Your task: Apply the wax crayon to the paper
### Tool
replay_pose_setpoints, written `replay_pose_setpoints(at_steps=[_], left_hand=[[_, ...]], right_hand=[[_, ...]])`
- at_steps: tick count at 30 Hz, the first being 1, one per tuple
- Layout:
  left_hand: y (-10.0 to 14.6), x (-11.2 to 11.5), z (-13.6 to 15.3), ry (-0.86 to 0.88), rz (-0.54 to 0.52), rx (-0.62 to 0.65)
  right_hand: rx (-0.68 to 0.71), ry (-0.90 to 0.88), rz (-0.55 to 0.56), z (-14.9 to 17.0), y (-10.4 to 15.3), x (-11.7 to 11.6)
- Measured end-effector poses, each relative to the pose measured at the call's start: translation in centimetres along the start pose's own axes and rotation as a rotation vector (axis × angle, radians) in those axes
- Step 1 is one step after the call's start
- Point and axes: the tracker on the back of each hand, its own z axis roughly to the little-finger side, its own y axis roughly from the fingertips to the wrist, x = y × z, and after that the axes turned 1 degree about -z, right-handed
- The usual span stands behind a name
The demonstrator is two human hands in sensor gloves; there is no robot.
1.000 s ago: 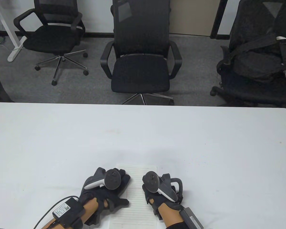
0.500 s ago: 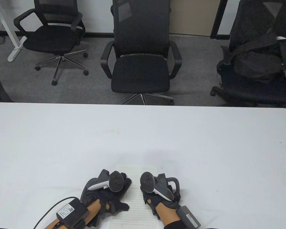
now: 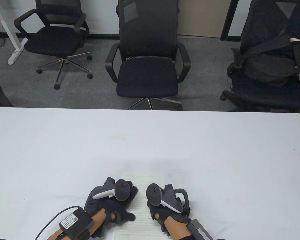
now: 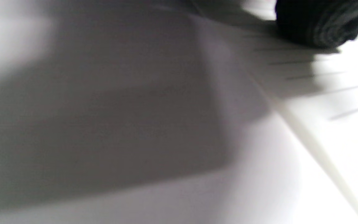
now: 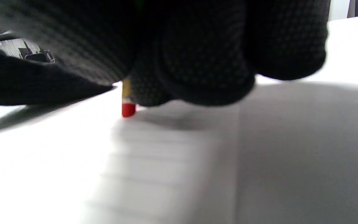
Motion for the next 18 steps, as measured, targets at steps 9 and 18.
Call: replay_pose_setpoints(at_steps=[9, 18], left_hand=[[0.0, 0.0, 0.0, 0.004, 0.002, 0.003], [1.0, -1.3, 0.3, 0.066, -0.019, 0.064]], right_hand=[[0.009, 0.015, -0.06, -0.4, 0.3, 0.1], [0.094, -0.08, 0.041, -2.4, 0.0, 0.7]])
